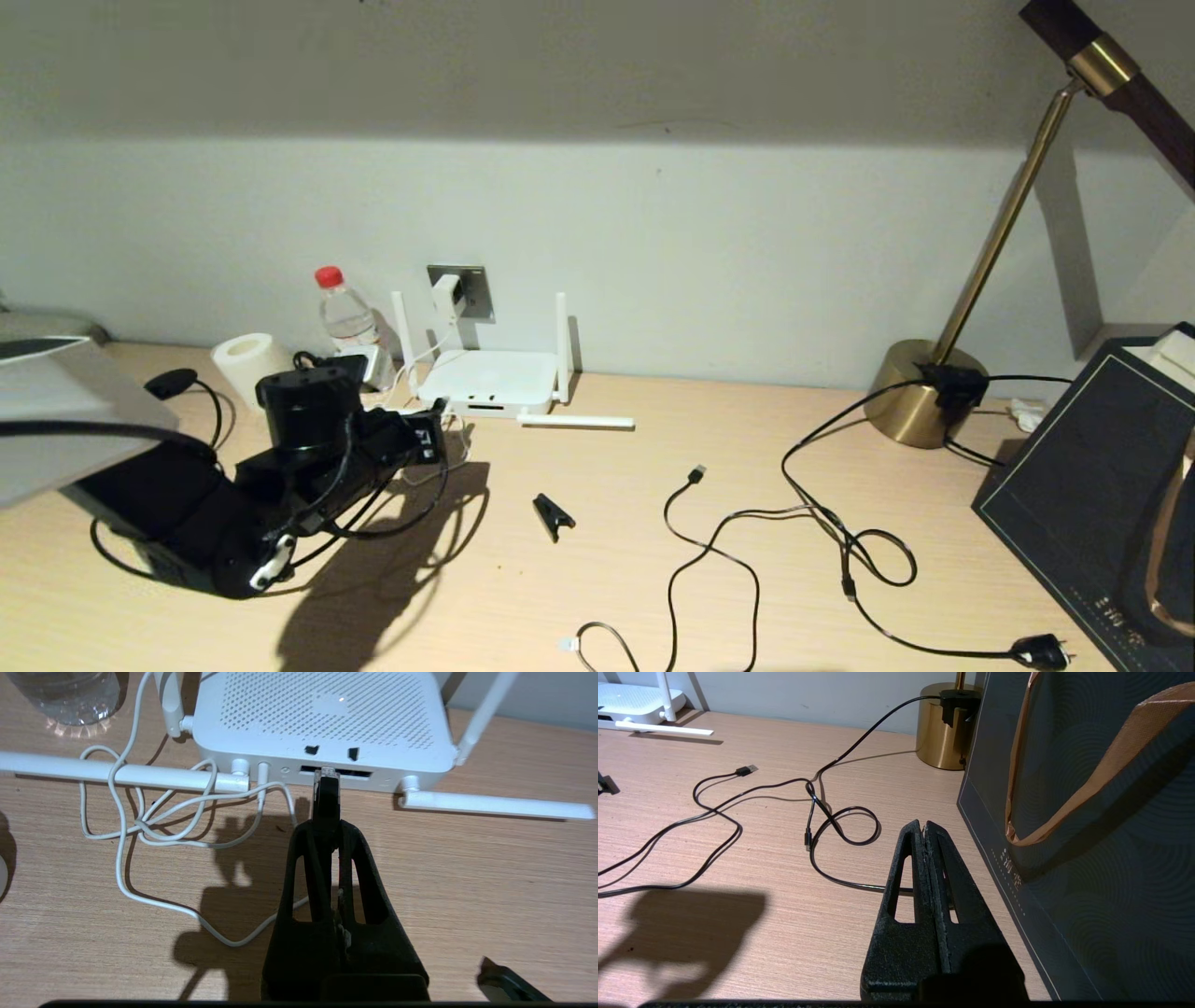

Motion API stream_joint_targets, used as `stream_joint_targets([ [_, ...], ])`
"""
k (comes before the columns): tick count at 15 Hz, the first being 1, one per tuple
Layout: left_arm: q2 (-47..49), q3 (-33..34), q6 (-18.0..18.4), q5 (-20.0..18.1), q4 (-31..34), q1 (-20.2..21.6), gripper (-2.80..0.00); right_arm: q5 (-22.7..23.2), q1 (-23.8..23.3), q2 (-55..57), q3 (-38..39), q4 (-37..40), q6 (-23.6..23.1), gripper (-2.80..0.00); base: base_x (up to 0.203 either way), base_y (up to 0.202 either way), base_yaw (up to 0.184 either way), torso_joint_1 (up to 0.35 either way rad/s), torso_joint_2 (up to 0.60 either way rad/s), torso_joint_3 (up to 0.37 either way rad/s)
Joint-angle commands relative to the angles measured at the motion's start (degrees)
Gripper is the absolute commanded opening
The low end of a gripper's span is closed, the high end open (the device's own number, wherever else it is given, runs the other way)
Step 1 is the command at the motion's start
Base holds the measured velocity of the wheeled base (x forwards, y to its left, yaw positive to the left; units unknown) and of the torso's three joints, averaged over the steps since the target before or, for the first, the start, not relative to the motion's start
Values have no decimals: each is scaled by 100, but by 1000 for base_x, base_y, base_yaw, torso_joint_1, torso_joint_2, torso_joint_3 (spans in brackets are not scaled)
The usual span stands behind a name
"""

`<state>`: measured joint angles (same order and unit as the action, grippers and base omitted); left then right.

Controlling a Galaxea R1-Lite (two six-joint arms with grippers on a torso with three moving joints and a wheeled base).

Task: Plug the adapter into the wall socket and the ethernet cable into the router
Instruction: Align cable and router interface

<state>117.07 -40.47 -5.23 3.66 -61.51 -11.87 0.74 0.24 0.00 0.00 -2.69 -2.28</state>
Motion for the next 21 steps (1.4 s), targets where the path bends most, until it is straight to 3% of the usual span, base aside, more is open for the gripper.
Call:
stream_joint_targets([
  [1,335,-149,-4,0,-36,18,-280,5,2,9,89,-3,-1,-280,0,0,0,0,0,0],
  [8,886,-678,-2,-5,-27,15,-280,5,2,9,88,-3,-1,-280,0,0,0,0,0,0],
  [21,1117,-884,-31,-5,-27,-88,-280,5,2,9,88,-3,-1,-280,0,0,0,0,0,0],
])
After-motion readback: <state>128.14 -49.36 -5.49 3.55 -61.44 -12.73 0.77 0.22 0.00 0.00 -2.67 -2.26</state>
